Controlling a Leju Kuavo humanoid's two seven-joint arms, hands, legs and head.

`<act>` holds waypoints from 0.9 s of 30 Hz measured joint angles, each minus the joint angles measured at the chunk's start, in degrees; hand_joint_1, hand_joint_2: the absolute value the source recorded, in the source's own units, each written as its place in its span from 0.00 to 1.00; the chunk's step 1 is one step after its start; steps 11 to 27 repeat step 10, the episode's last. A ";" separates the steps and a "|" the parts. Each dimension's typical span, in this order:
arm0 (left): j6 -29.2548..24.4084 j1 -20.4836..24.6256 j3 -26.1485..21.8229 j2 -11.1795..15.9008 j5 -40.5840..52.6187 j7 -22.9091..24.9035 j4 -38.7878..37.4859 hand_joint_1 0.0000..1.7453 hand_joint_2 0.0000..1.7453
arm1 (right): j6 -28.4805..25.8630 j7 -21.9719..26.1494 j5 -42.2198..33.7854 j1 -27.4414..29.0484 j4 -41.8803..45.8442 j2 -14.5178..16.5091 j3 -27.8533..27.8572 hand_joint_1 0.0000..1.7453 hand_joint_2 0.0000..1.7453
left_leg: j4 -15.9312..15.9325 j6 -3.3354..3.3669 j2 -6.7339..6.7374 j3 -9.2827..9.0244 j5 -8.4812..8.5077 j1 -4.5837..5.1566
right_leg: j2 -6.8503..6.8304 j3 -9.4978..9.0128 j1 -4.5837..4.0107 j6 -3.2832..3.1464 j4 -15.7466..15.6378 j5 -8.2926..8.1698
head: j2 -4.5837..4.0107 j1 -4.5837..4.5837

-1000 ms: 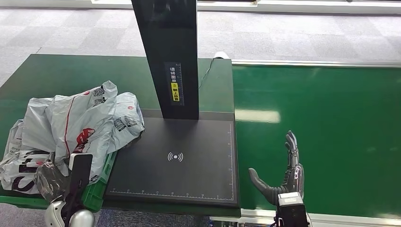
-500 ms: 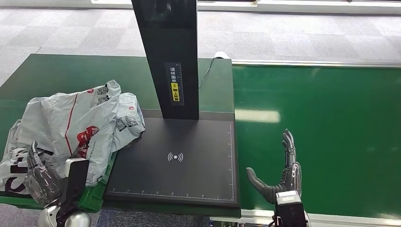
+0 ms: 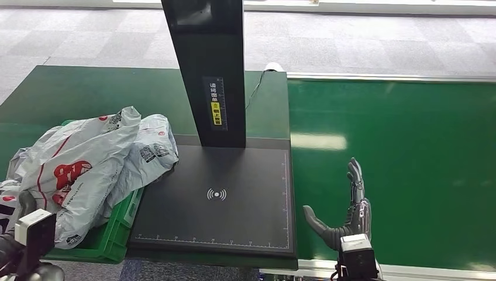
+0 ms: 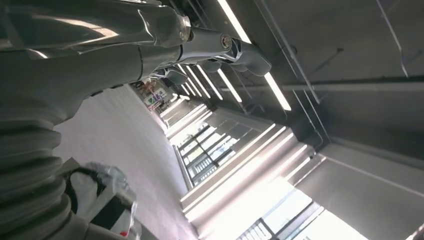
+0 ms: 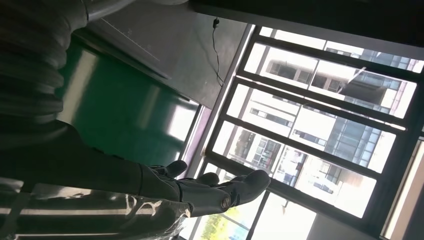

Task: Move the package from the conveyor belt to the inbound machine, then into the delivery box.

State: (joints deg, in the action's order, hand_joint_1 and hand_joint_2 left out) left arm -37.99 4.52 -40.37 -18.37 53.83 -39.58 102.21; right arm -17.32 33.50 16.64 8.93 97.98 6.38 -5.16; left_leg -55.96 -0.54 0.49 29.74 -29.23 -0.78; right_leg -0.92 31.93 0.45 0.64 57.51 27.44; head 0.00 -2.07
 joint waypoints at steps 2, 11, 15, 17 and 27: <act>0.00 0.60 -1.28 -0.26 -2.35 -0.04 3.05 0.00 0.00 | -0.01 0.19 -0.33 0.00 -0.13 0.01 -0.10 0.00 1.00 | 0.00 0.00 0.02 0.01 0.00 0.00 | 0.02 0.00 0.00 0.00 0.00 0.00 | 0.00 0.00; 0.01 1.93 -3.63 -0.60 -10.01 -0.17 16.13 0.00 0.00 | -0.05 1.00 -1.32 -0.56 -1.26 0.02 -1.08 0.00 1.00 | -0.01 0.00 0.01 0.02 0.00 0.01 | 0.01 0.02 0.01 0.00 0.00 0.00 | 0.00 0.00; 0.01 1.93 -3.63 -0.60 -10.01 -0.17 16.13 0.00 0.00 | -0.05 1.00 -1.32 -0.56 -1.26 0.02 -1.08 0.00 1.00 | -0.01 0.00 0.01 0.02 0.00 0.01 | 0.01 0.02 0.01 0.00 0.00 0.00 | 0.00 0.00; 0.01 1.93 -3.63 -0.60 -10.01 -0.17 16.13 0.00 0.00 | -0.05 1.00 -1.32 -0.56 -1.26 0.02 -1.08 0.00 1.00 | -0.01 0.00 0.01 0.02 0.00 0.01 | 0.01 0.02 0.01 0.00 0.00 0.00 | 0.00 0.00; 0.01 1.93 -3.63 -0.60 -10.01 -0.17 16.13 0.00 0.00 | -0.05 1.00 -1.32 -0.56 -1.26 0.02 -1.08 0.00 1.00 | -0.01 0.00 0.01 0.02 0.00 0.01 | 0.01 0.02 0.01 0.00 0.00 0.00 | 0.00 0.00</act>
